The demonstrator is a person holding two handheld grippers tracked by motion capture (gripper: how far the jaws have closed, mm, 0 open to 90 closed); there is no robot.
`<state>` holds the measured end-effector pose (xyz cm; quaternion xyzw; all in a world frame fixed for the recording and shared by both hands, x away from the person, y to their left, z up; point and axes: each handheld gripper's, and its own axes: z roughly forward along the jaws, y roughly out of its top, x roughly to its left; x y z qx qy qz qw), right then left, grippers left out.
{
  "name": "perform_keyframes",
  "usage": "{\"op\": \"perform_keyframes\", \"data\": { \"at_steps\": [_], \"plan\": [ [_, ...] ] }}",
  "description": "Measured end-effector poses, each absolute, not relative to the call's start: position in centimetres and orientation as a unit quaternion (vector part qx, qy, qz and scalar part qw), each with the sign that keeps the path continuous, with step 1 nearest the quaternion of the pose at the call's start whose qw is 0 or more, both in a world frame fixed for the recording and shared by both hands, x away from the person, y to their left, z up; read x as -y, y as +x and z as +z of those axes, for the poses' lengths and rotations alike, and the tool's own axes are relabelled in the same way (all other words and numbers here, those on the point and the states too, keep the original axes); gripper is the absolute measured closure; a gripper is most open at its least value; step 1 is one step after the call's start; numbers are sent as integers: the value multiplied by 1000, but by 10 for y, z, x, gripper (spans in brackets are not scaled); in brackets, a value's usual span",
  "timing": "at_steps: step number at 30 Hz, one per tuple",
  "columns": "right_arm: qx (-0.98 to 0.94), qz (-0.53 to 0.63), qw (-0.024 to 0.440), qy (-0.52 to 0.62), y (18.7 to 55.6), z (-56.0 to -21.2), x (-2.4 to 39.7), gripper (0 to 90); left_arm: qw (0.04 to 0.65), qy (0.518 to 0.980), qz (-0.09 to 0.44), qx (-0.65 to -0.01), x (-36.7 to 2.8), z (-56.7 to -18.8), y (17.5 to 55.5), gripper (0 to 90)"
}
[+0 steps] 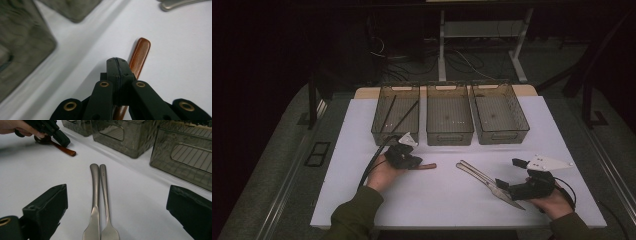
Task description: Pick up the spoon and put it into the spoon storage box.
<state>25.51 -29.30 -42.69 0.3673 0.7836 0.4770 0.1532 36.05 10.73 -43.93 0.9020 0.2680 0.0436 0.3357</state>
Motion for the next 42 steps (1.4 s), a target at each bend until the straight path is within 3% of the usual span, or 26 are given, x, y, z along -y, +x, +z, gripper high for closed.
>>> {"op": "perform_keyframes", "data": {
  "at_steps": [13, 30, 38, 42],
  "plan": [
    [-784, 478, 155, 364, 254, -426, 292, 30, 356, 896, 54, -260, -114, -428, 354, 886],
    [-784, 478, 155, 366, 254, -426, 293, 31, 403, 868, 91, -275, -151, -407, 335, 486],
    [-783, 479, 155, 366, 254, -426, 293, 31, 408, 856, 112, -298, -178, -408, 321, 353],
    [-784, 477, 155, 366, 254, -426, 292, 30, 411, 847, 121, -314, -194, -411, 317, 348]
  ]
}}
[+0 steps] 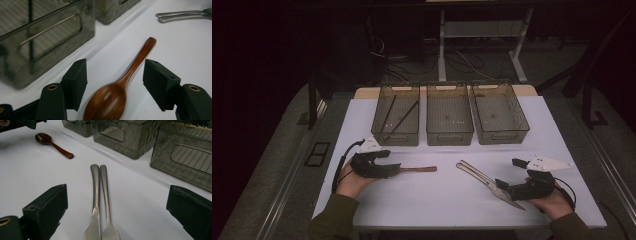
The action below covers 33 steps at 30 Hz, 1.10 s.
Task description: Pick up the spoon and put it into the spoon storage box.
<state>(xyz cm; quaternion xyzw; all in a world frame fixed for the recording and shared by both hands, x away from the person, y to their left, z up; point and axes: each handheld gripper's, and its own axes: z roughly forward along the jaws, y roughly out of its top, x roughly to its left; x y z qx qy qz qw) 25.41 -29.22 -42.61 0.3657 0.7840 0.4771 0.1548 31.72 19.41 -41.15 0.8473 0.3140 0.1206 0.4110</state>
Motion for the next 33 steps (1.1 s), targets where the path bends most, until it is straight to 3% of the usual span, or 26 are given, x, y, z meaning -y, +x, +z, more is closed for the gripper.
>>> {"op": "perform_keyframes", "data": {
  "at_steps": [5, 15, 33],
  "plan": [
    [-783, 477, 156, 367, 255, -426, 292, 31, 413, 841, 115, -331, -213, -419, 320, 345],
    [-785, 476, 155, 366, 255, -427, 292, 30, 385, 857, 90, -329, -209, -433, 325, 349],
    [-785, 475, 157, 364, 256, -427, 292, 31, 342, 878, 91, -322, -205, -443, 328, 379]
  ]
}}
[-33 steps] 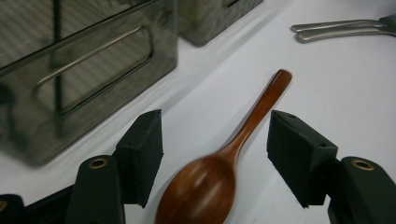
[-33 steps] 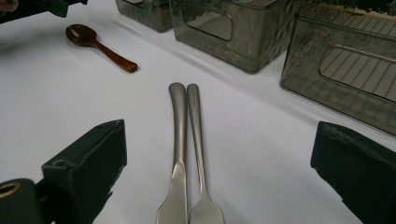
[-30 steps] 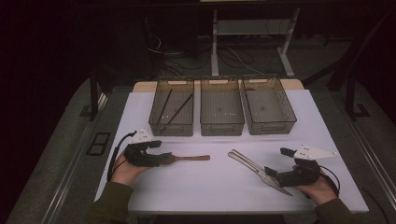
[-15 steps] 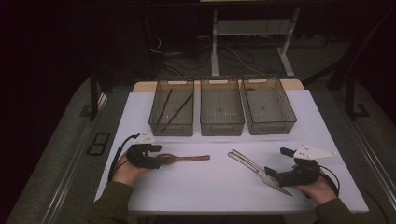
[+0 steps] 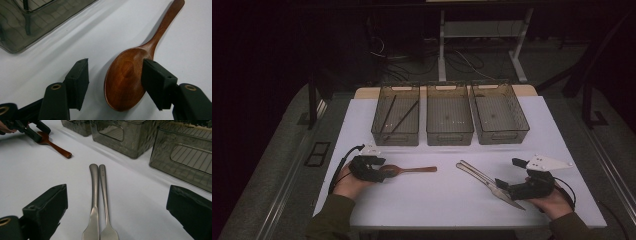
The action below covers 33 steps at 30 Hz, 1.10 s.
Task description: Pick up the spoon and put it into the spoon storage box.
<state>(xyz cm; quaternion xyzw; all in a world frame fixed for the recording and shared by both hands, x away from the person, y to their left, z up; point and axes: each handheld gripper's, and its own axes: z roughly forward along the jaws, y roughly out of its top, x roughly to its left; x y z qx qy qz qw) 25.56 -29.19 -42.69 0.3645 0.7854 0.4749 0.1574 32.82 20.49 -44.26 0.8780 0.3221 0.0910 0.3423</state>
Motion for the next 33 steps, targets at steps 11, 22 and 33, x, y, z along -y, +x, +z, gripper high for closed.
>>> {"op": "perform_keyframes", "data": {
  "at_steps": [11, 22, 33],
  "plan": [
    [-785, 474, 158, 366, 256, -427, 291, 31, 343, 883, 83, -310, -206, -442, 326, 453],
    [-786, 473, 158, 366, 256, -427, 292, 31, 348, 896, 57, -269, -205, -441, 323, 611],
    [-786, 473, 158, 366, 256, -427, 292, 31, 344, 902, 54, -257, -206, -439, 322, 702]
  ]
}}
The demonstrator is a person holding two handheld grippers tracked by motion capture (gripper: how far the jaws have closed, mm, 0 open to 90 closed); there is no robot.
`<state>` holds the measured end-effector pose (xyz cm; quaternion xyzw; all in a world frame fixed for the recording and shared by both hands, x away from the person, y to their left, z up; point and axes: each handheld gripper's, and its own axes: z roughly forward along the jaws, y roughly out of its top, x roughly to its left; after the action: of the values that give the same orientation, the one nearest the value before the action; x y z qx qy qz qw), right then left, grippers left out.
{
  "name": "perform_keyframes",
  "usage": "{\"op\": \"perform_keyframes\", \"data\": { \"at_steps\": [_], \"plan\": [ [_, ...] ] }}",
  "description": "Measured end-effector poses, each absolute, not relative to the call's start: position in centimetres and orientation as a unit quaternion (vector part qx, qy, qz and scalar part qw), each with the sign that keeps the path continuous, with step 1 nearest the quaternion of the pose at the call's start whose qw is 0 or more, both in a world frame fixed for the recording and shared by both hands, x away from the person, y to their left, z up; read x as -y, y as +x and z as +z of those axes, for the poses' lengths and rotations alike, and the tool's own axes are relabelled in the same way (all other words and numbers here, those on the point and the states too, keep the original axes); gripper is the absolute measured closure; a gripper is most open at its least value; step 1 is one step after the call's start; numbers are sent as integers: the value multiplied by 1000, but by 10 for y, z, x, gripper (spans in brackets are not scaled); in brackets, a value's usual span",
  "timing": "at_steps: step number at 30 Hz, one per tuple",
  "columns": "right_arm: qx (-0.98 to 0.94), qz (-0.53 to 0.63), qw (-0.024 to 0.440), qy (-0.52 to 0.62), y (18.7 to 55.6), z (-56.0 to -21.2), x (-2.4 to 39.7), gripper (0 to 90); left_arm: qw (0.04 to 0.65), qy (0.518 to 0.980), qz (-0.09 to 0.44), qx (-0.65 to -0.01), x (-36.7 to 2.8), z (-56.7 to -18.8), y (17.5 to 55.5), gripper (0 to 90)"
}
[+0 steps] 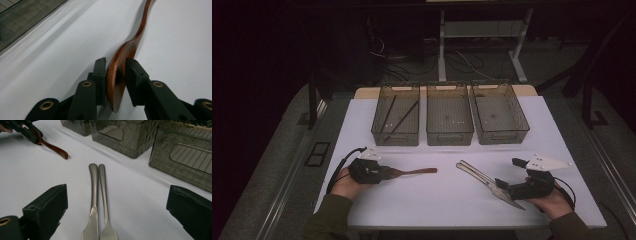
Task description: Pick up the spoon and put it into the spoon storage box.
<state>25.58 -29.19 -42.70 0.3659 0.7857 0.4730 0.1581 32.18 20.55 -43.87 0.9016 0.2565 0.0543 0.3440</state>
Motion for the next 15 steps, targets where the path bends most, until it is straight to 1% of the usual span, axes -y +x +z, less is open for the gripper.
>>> {"op": "perform_keyframes", "data": {
  "at_steps": [7, 15],
  "plan": [
    [-786, 472, 159, 365, 256, -427, 292, 31, 343, 903, 46, -253, -204, -437, 320, 773],
    [-787, 472, 158, 365, 256, -427, 291, 31, 339, 906, 43, -250, -204, -436, 321, 790]
  ]
}}
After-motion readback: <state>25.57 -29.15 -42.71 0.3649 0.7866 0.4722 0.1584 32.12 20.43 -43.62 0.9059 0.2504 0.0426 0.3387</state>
